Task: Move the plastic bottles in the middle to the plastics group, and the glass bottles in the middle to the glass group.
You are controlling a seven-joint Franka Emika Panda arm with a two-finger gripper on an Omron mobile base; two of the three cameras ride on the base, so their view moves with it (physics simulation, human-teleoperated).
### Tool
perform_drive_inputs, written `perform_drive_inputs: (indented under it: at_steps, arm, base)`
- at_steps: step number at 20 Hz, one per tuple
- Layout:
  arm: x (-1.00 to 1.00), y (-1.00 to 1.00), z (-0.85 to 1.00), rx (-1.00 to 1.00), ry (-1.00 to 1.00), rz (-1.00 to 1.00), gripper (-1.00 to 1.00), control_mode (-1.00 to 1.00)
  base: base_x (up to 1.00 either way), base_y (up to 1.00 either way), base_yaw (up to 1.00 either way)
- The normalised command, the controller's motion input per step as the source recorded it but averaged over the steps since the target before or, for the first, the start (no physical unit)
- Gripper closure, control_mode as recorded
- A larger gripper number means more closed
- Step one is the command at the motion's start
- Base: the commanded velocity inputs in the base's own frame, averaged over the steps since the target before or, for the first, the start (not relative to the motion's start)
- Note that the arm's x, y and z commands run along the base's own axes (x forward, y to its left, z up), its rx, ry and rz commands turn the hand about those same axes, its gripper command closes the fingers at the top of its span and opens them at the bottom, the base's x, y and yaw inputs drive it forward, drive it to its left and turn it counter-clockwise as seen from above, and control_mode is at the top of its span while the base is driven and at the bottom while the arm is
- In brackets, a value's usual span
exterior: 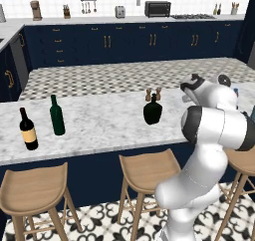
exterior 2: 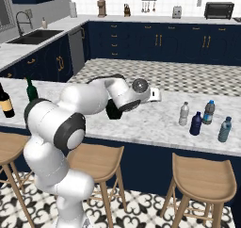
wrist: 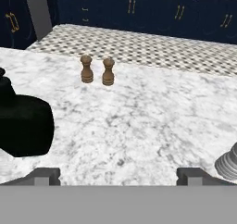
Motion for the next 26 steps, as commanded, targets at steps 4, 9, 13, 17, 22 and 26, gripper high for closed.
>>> perform_drive_inputs:
  at_steps: [4,9,13,17,22,26]
  arm:
    - [-0.03,0.42,0.46,-0.02,0.01,0.15,-1.00,-1.00]
    - [-0.09,0.70,0.23,-0.09,0.01,0.07,-1.00,-1.00]
    - [0.00,0.99,0.00,-0.13,0.07,0.01,-1.00,-1.00]
    - [0.00,0.99,0.01,-0.05,0.02,0.00,-1.00,-1.00]
    - [0.01,0.39,0.11,0.02,-0.06,-0.02,-1.00,-1.00]
    - [0.22,0.14,0.01,0.00,0.02,-0.17,-1.00,-1.00]
  base:
    - [0.00,0.00,0.00]
    - [0.00,0.00,0.00]
    - [0.00,0.00,0.00]
    - [0.00,0.00,0.00]
    - [0.00,0.00,0.00]
    - [0.00,0.00,0.00]
